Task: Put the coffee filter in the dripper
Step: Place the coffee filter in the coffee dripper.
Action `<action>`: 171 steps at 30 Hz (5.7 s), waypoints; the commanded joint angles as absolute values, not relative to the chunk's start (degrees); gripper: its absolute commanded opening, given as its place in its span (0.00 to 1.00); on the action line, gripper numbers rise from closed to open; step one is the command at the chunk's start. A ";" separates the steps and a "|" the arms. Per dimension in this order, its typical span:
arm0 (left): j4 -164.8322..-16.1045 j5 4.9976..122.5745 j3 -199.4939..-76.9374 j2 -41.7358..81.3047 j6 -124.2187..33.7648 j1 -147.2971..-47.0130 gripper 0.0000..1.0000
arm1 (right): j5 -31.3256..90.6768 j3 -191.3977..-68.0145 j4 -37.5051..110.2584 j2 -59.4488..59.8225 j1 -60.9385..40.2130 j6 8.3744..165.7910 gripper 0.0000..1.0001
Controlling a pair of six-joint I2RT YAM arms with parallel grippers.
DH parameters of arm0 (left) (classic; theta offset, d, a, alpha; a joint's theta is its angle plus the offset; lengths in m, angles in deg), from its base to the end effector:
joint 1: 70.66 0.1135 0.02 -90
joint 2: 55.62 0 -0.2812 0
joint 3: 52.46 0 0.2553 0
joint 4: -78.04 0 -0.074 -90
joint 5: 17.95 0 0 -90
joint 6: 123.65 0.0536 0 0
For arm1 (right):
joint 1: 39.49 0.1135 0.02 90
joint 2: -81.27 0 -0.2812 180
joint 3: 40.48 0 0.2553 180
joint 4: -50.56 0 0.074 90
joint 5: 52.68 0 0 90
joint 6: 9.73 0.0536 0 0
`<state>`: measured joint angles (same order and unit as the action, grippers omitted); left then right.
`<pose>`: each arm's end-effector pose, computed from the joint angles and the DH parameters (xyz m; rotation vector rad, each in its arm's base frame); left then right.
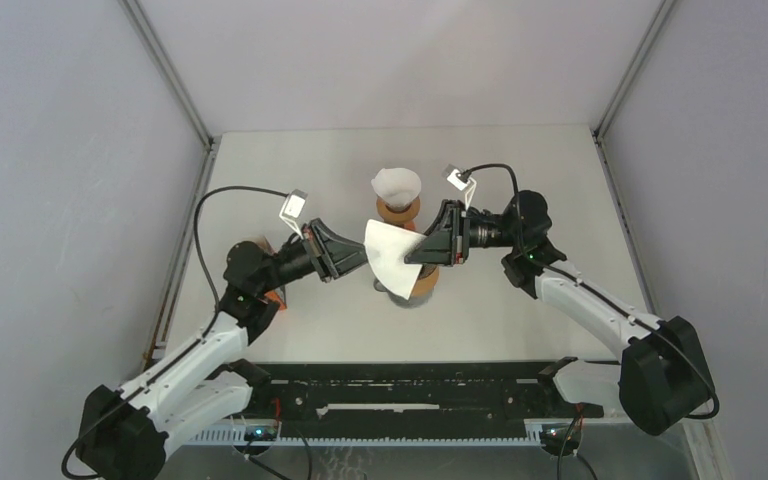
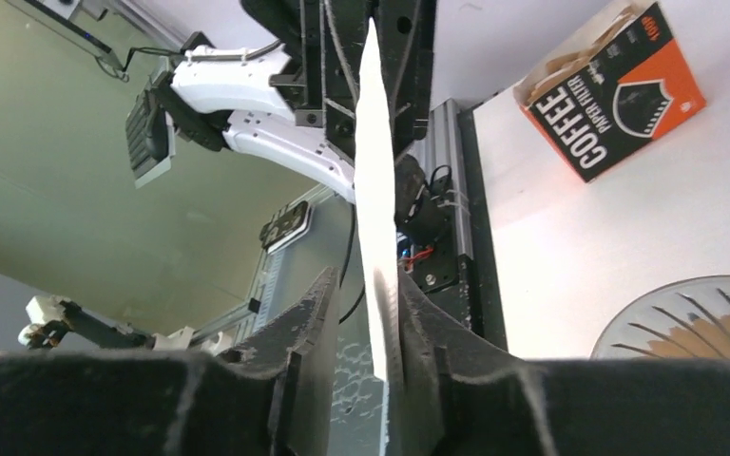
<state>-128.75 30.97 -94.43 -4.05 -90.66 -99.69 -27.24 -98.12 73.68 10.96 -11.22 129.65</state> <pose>0.1632 -0.1309 0.3250 0.3518 1.5306 -1.6789 0.2147 0.1704 0.3399 -0.8113 1.6175 1.7951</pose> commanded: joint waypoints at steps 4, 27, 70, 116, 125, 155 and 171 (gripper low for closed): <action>-106.81 44.63 -103.22 -9.88 -76.73 -102.16 0.00 | -21.72 -101.32 63.67 14.54 -12.57 121.73 0.61; -71.04 88.58 -126.37 3.81 -67.65 -121.24 0.00 | 24.77 -104.69 30.07 28.52 0.95 93.28 0.87; -67.53 95.53 -132.94 10.71 -70.13 -127.06 0.00 | 54.92 -104.65 39.01 19.13 18.30 86.02 0.79; -72.43 88.29 -123.04 3.08 -76.20 -127.17 0.13 | 60.70 -113.48 14.29 19.20 20.41 93.57 0.00; -70.78 88.85 -122.33 1.71 -75.86 -127.17 0.43 | 58.62 -124.14 -3.25 12.12 20.06 101.53 0.00; -73.64 87.82 -123.31 6.87 -78.12 -127.17 0.69 | 55.53 -134.14 -14.95 -0.18 17.72 108.36 0.00; -66.26 94.65 -125.09 11.58 -75.87 -127.17 0.59 | 56.18 -133.81 -15.10 1.18 17.56 108.62 0.00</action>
